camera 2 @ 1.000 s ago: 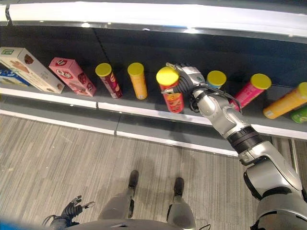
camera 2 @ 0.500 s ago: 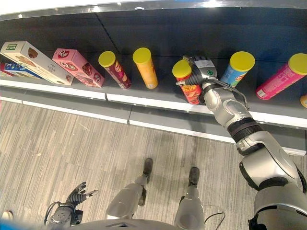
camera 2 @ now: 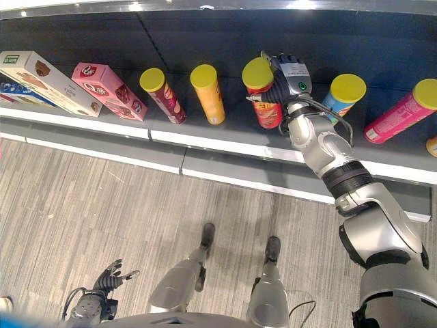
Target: Put the goods on the table back onto the shelves and tidy them up.
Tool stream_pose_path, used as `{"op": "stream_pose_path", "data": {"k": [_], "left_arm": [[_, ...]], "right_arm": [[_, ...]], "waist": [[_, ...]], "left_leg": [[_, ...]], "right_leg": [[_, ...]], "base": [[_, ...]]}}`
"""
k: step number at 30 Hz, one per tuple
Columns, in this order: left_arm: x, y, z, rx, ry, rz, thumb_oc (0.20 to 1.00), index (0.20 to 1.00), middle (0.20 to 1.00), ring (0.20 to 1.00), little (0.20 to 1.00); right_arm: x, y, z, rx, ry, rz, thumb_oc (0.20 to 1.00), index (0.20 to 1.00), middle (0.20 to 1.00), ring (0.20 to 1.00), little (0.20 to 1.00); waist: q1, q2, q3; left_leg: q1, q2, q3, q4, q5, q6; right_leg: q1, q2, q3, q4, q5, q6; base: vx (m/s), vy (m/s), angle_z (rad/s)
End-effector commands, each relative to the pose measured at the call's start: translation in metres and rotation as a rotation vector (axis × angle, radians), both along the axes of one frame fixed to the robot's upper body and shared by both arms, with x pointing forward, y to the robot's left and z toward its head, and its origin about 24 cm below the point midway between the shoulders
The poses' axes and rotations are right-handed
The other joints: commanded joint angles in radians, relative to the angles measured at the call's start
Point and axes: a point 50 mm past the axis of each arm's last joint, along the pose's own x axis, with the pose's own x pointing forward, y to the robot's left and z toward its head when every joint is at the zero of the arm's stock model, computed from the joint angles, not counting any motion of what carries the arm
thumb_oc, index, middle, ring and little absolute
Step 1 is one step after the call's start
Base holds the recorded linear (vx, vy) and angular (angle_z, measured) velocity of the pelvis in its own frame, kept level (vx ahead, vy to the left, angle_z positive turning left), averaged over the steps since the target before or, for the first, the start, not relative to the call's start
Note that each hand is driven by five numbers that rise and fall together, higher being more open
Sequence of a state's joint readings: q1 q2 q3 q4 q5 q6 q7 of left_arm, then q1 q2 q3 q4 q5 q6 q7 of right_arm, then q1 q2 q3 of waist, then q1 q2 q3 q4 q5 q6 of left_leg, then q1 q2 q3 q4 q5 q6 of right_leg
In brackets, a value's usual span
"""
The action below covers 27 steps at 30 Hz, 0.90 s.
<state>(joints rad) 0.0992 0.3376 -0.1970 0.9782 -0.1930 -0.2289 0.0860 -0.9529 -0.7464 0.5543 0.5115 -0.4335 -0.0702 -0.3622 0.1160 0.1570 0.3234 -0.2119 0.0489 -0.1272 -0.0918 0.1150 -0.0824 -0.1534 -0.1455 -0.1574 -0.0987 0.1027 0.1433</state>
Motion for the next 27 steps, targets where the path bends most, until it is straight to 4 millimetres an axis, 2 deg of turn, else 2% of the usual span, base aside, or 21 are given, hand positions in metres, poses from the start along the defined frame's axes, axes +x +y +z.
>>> {"op": "stream_pose_path", "data": {"k": [1,7,18,27], "left_arm": [[0.007,0.018,0.005,0.074,0.008,0.012,1.0,1.0,1.0,1.0,1.0],[0.009,0.017,0.005,0.077,0.006,0.011,1.0,1.0,1.0,1.0,1.0],[0.009,0.019,0.005,0.082,0.008,0.021,1.0,1.0,1.0,1.0,1.0],[0.004,0.018,0.002,0.076,0.026,0.019,1.0,1.0,1.0,1.0,1.0]], "right_arm": [[-0.003,0.018,0.036,0.067,-0.163,0.075,0.2,0.2,0.2,0.2,0.2],[0.003,0.016,0.028,0.093,-0.124,0.05,0.2,0.2,0.2,0.2,0.2],[0.007,0.021,0.024,0.115,-0.103,0.053,0.2,0.2,0.2,0.2,0.2],[0.012,0.012,0.023,0.114,-0.078,0.011,0.2,0.2,0.2,0.2,0.2]], "waist": [[0.021,-0.053,-0.054],[0.033,-0.044,-0.048],[0.045,-0.033,-0.044],[0.058,-0.016,-0.048]], "left_leg": [[0.014,0.001,0.007,0.005,-0.088,-0.027],[-0.003,-0.001,0.002,0.005,-0.082,-0.029],[-0.022,-0.005,-0.001,0.005,-0.076,-0.03],[-0.038,-0.013,-0.009,0.005,-0.072,-0.031]], "right_leg": [[-0.025,-0.072,0.056,0.035,-0.055,0.064],[-0.038,-0.073,0.055,0.034,-0.05,0.064],[-0.051,-0.073,0.051,0.03,-0.045,0.066],[-0.063,-0.078,0.046,0.031,-0.043,0.07]], "base": [[0.0,0.0,0.0],[0.0,-0.001,0.01],[0.0,0.002,0.0],[0.0,0.001,0.03]]}}
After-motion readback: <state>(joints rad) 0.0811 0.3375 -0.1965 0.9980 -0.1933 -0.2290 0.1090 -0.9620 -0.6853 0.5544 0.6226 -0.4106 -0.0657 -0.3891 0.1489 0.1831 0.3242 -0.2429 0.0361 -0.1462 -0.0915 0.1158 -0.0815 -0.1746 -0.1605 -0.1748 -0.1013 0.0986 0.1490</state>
